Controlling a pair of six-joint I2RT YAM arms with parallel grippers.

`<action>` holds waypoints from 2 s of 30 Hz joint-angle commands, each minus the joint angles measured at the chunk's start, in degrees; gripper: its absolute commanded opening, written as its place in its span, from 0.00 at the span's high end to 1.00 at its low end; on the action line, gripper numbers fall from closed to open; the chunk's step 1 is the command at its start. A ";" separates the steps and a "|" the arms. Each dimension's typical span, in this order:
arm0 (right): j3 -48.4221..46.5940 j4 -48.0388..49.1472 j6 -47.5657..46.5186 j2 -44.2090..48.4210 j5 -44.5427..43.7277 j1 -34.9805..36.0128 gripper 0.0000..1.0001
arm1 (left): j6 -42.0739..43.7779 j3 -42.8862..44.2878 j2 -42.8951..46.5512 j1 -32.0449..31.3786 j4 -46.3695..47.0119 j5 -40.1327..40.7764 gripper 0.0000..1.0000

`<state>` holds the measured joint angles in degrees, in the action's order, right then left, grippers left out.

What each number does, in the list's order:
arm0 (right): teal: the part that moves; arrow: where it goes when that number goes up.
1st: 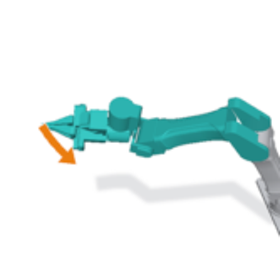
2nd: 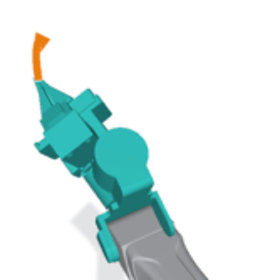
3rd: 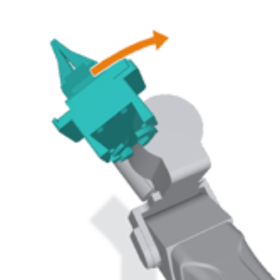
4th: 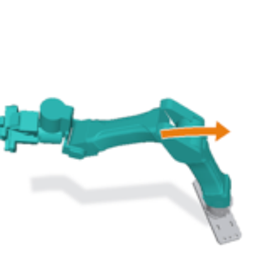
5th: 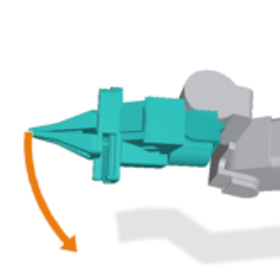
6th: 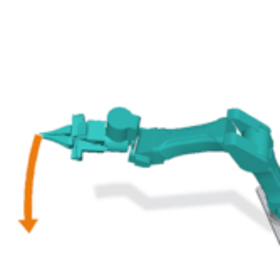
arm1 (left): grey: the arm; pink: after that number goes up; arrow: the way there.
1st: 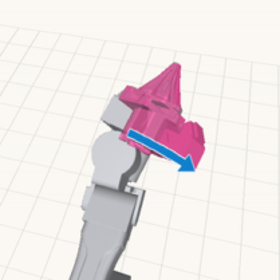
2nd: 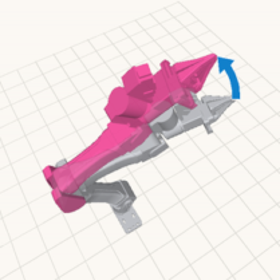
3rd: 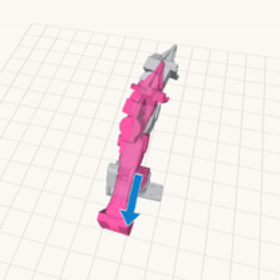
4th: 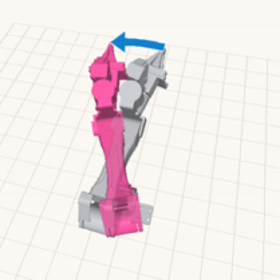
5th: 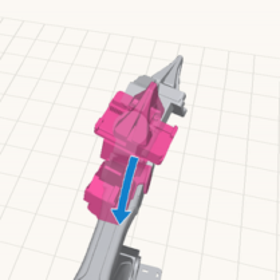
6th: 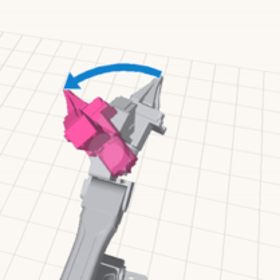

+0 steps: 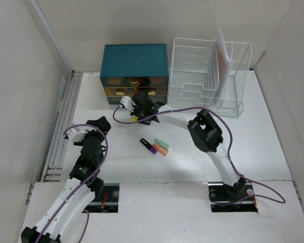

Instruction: Organize the desk

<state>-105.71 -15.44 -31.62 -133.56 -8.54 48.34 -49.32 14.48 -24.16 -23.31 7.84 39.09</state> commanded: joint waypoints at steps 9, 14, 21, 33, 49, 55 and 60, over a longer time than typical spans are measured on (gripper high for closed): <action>0.59 -4.85 0.85 0.58 11.69 -0.52 1.00 | 0.80 -0.07 1.57 -0.33 0.51 -0.33 0.01; 2.79 -6.96 1.91 2.42 15.48 -0.52 1.00 | 0.80 -0.07 1.57 -0.33 0.51 -0.33 0.01; 8.41 -6.97 1.91 6.01 16.27 0.09 1.00 | 0.80 0.46 1.57 -0.33 0.51 -0.33 0.01; 16.85 -7.49 1.91 13.50 19.16 4.39 1.00 | 0.80 0.46 1.57 -0.33 0.51 -0.33 0.01; 17.38 1.03 7.61 28.15 -6.93 1.86 0.57 | 3.97 -0.07 -6.32 -0.33 10.44 -2.17 0.04; 20.27 -7.38 9.64 35.03 10.45 -2.90 0.38 | 4.58 2.74 -16.68 -0.33 18.09 -7.45 0.10; 28.88 -8.12 3.50 42.39 18.03 -3.42 0.34 | 10.28 4.59 -22.76 -0.33 24.93 -17.95 0.22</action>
<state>-81.54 -19.73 -25.45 -93.62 2.33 44.03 -43.44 15.46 -45.17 -23.31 23.94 29.12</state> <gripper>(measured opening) 0.654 0.797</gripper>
